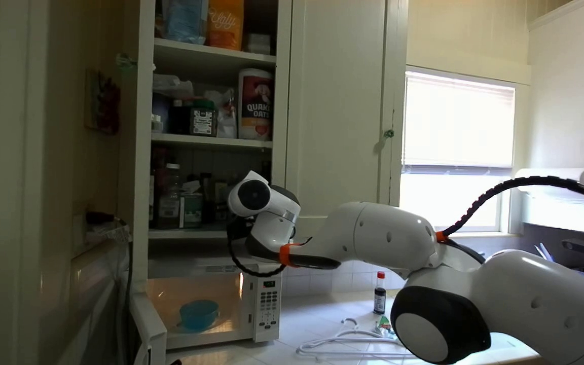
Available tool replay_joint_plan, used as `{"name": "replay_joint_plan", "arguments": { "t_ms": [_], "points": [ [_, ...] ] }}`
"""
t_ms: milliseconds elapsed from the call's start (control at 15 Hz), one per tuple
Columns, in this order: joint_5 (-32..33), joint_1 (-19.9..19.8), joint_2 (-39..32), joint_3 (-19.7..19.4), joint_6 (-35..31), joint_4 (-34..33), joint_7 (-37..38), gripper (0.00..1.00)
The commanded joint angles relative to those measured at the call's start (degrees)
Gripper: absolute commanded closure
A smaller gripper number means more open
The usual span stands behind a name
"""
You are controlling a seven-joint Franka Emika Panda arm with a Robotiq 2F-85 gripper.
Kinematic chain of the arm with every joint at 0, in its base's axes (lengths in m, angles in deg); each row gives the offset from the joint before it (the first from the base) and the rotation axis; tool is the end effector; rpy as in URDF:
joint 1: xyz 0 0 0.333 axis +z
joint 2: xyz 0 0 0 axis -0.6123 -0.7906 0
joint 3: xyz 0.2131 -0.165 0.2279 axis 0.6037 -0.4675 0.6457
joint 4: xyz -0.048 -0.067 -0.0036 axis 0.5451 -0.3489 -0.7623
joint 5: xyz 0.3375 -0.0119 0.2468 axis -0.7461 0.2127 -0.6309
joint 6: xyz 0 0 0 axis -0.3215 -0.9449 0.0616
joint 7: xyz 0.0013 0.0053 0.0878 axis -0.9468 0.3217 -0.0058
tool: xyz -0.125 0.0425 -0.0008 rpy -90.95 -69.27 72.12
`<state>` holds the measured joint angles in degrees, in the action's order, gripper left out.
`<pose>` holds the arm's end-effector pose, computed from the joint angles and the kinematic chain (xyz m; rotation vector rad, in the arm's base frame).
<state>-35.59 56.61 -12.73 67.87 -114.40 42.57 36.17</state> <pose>0.8838 0.2332 0.5425 2.1763 -0.0156 1.8308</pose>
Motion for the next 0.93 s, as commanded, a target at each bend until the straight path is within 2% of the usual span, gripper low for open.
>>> {"name": "replay_joint_plan", "arguments": {
  "t_ms": [0,333,400,600,667,800,867],
  "points": [
    [-4.1,-0.5,-0.3,0.5,-0.7,0.0,-3.8,0.00],
    [-6.8,-0.1,-0.3,-0.7,-0.5,0.0,-4.4,0.00],
    [-6.4,0.4,-0.1,-1.9,-0.1,0.0,-3.5,0.00],
    [-2.9,3.5,0.6,-8.7,3.1,0.0,3.3,0.00],
    [-1.0,5.2,0.8,-12.6,5.8,-0.1,8.6,0.00],
    [0.8,7.3,0.9,-15.1,11.1,-0.3,14.1,0.00],
    [0.9,7.7,0.8,-14.5,12.5,-0.3,14.9,0.00]
  ]
}}
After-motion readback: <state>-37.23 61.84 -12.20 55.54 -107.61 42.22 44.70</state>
